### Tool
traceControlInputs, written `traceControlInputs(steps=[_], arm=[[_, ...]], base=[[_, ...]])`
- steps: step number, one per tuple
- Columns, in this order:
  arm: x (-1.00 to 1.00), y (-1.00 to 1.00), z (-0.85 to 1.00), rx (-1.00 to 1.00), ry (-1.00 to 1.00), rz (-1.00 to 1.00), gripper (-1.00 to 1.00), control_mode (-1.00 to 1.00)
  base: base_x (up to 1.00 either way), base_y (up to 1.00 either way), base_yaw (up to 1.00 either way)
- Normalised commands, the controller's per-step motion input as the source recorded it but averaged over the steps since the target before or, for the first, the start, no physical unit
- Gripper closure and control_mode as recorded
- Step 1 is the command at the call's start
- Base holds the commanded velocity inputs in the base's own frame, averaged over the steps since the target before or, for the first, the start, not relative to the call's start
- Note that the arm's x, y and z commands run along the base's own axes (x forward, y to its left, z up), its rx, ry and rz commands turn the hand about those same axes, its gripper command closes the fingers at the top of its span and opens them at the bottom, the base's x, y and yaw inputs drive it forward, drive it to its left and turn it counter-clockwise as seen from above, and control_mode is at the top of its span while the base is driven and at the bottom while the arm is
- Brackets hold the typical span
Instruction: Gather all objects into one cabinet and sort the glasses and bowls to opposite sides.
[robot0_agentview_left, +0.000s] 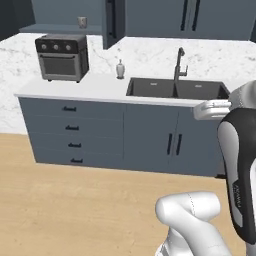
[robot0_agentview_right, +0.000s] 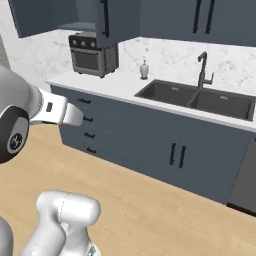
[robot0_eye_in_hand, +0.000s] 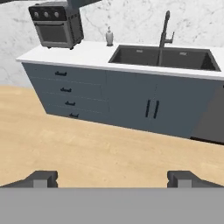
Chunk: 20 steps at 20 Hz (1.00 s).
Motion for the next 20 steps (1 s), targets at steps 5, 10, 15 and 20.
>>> traceControlInputs(steps=[5,10,15,20], arm=[[0.00,0.00,0.00,0.00,0.00,0.00,-1.00,1.00],[0.00,0.00,0.00,0.00,0.00,0.00,-1.00,1.00],[0.00,0.00,0.00,0.00,0.00,0.00,-1.00,1.00],[0.00,0.00,0.00,0.00,0.00,0.00,-1.00,1.00]], base=[[0.31,0.69,-0.02],[0.28,0.72,-0.14],[0.33,0.77,-0.24],[0.36,0.80,-0.25]])
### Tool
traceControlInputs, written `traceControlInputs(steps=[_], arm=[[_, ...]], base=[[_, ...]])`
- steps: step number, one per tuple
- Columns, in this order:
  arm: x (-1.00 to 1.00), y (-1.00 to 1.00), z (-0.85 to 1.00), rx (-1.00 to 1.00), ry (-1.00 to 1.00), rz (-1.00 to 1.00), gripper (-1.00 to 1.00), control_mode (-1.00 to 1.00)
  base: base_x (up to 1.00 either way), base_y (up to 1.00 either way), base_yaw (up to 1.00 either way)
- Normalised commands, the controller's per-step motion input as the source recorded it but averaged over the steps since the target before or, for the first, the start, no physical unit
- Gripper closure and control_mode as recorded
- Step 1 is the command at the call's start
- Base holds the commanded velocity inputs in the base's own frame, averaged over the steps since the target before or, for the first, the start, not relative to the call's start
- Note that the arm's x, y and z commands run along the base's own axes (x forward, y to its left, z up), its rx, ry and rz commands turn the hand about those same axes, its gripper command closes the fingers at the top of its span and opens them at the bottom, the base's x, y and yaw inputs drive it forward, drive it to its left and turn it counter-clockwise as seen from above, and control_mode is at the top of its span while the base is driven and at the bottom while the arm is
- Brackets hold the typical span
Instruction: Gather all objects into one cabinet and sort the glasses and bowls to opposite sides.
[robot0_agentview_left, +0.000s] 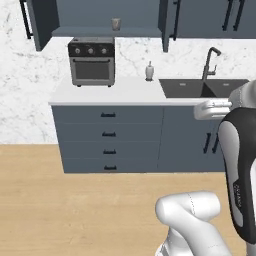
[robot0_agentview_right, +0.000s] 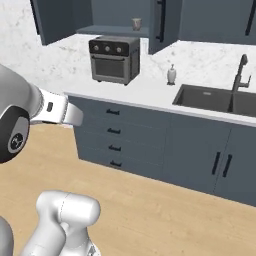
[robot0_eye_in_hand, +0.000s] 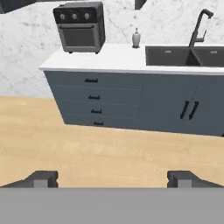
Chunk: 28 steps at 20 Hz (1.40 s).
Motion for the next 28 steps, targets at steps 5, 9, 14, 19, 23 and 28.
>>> traceControlInputs(steps=[5,9,14,19,23,28], arm=[[0.00,0.00,0.00,0.00,0.00,0.00,-1.00,1.00],[0.00,0.00,0.00,0.00,0.00,0.00,-1.00,1.00],[0.00,0.00,0.00,0.00,0.00,0.00,-1.00,1.00],[0.00,0.00,0.00,0.00,0.00,0.00,-1.00,1.00],[0.00,0.00,0.00,0.00,0.00,0.00,-1.00,1.00],[0.00,0.00,0.00,0.00,0.00,0.00,-1.00,1.00]], base=[[0.54,0.67,-0.24],[0.84,0.36,-0.20],[0.87,0.34,-0.19],[0.70,0.55,-0.15],[0.67,0.29,-0.14],[0.73,0.02,-0.11]])
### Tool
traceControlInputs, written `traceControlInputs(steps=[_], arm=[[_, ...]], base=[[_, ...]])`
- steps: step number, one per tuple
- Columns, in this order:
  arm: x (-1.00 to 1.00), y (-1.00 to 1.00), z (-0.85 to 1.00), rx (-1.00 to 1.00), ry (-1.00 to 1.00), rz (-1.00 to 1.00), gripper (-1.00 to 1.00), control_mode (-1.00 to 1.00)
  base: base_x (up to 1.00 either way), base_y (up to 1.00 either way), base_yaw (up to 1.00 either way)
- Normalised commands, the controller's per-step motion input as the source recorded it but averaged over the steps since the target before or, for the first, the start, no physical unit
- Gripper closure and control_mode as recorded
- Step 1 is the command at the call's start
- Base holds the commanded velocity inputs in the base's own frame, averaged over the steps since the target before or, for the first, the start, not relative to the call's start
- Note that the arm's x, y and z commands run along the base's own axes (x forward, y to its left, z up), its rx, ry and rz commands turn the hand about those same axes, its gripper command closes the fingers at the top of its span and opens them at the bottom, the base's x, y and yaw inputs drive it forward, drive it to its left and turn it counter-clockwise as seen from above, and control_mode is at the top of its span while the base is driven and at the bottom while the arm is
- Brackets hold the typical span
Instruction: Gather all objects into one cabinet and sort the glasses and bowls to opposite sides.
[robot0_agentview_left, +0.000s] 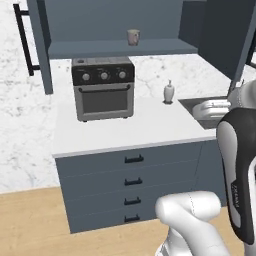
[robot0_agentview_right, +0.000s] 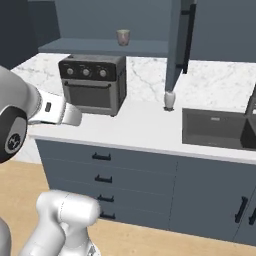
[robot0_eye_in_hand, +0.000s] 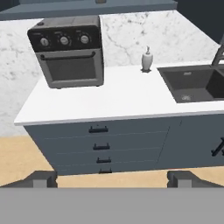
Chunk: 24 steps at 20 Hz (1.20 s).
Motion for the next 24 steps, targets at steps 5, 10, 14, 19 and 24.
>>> traceControlInputs(steps=[5,10,14,19,24], arm=[[0.00,0.00,0.00,0.00,0.00,0.00,-1.00,1.00],[0.00,0.00,0.00,0.00,0.00,0.00,-1.00,1.00],[0.00,0.00,0.00,0.00,0.00,0.00,-1.00,1.00],[0.00,0.00,0.00,0.00,0.00,0.00,-1.00,1.00],[0.00,0.00,0.00,0.00,0.00,0.00,-1.00,1.00]], base=[[0.23,0.07,-0.01],[0.24,0.00,0.00],[0.55,0.00,0.00],[0.46,0.00,0.00],[0.34,0.00,0.00]])
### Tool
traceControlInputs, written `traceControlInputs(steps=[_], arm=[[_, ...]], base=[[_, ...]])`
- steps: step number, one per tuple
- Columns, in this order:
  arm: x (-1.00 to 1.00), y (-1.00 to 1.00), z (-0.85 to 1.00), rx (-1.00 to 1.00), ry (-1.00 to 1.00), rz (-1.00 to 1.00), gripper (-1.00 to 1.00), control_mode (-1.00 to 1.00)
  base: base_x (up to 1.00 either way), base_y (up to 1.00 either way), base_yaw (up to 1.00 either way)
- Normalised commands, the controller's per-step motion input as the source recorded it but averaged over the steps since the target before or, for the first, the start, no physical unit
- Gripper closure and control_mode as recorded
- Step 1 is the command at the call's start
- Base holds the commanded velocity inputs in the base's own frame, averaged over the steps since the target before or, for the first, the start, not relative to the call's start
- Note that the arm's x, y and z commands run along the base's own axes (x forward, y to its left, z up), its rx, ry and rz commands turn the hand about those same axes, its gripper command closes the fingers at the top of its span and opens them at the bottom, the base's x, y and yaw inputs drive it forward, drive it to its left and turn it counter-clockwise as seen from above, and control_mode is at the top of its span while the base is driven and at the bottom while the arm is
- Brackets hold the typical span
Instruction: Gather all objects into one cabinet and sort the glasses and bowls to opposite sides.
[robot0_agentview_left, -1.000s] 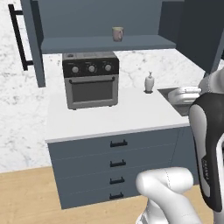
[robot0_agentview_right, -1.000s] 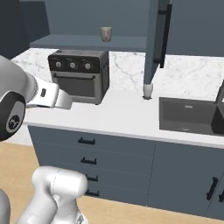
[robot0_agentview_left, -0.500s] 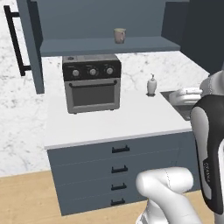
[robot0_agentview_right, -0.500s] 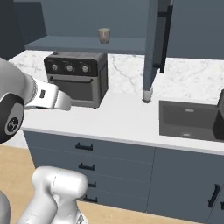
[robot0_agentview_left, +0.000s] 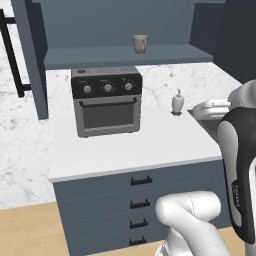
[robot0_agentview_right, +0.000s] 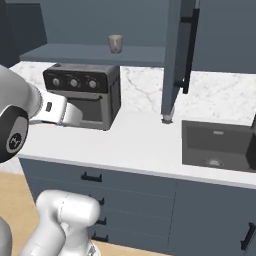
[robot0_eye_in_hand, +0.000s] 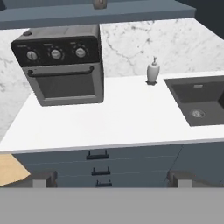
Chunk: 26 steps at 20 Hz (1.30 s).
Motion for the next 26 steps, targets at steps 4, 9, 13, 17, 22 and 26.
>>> traceControlInputs(steps=[4,9,13,17,22,26], arm=[[0.00,0.00,0.00,0.00,0.00,0.00,-1.00,1.00],[0.00,0.00,0.00,0.00,0.00,0.00,-1.00,1.00],[0.00,0.00,0.00,0.00,0.00,0.00,-1.00,1.00],[0.00,0.00,0.00,0.00,0.00,0.00,-1.00,1.00],[0.00,0.00,0.00,0.00,0.00,0.00,-1.00,1.00],[0.00,0.00,0.00,0.00,0.00,0.00,-1.00,1.00]], base=[[0.35,0.00,0.00],[0.29,0.00,0.00],[0.37,0.00,0.00],[0.48,0.00,0.00],[0.47,0.00,0.00],[0.38,0.00,0.00]])
